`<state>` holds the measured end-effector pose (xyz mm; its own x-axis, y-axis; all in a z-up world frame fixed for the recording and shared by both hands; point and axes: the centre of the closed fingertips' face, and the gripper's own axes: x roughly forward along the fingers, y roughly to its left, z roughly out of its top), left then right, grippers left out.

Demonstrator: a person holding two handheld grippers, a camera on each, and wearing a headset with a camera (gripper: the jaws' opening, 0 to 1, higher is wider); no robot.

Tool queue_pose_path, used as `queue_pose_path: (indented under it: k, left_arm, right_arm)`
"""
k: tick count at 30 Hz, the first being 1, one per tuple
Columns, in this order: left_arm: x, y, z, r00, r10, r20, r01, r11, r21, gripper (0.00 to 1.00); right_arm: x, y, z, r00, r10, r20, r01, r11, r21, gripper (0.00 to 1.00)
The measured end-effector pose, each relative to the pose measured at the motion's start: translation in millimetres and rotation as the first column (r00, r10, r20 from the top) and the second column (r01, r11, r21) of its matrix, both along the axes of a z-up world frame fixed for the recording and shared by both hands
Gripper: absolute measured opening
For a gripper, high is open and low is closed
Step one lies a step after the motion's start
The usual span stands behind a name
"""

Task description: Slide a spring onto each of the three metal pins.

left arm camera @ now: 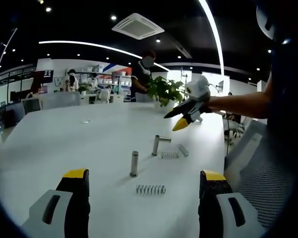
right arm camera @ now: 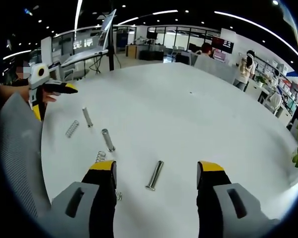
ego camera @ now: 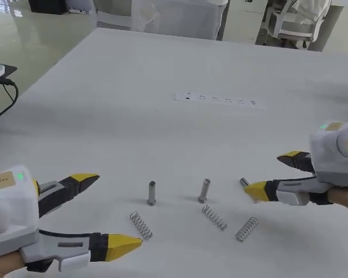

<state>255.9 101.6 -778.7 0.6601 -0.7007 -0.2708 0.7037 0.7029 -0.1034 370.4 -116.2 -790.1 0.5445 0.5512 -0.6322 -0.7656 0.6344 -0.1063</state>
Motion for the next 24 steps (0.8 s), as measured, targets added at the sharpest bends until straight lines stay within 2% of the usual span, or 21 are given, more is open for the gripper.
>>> queue_pose_path:
  k: [8,11,16,24]
  left_arm:
    - [1.0,-0.1,-0.4,1.000,0.001,0.000,-0.001,1.000,-0.004,0.88]
    - [1.6,-0.2,-0.2,1.000,0.002,0.000,-0.002,1.000,-0.006,0.88]
    - [1.9,0.4,-0.3,1.000,0.004,-0.001,-0.004,1.000,-0.009,0.87]
    - [2.1,0.9,-0.2,1.000,0.006,0.001,-0.006,1.000,-0.011,0.87]
  right_arm:
    - [8.2,3.8,-14.1,0.999,-0.027,-0.038,0.026,0.999,-0.021,0.57]
    - [12.4,2.2,-22.0,0.998,-0.041,-0.053,0.039,0.998,-0.046,0.52]
    - [18.6,3.4,-27.2,0.995,-0.073,-0.068,0.069,0.996,-0.052,0.47]
    - [23.3,6.8,-37.4,0.990,-0.109,-0.090,0.101,0.991,-0.092,0.38]
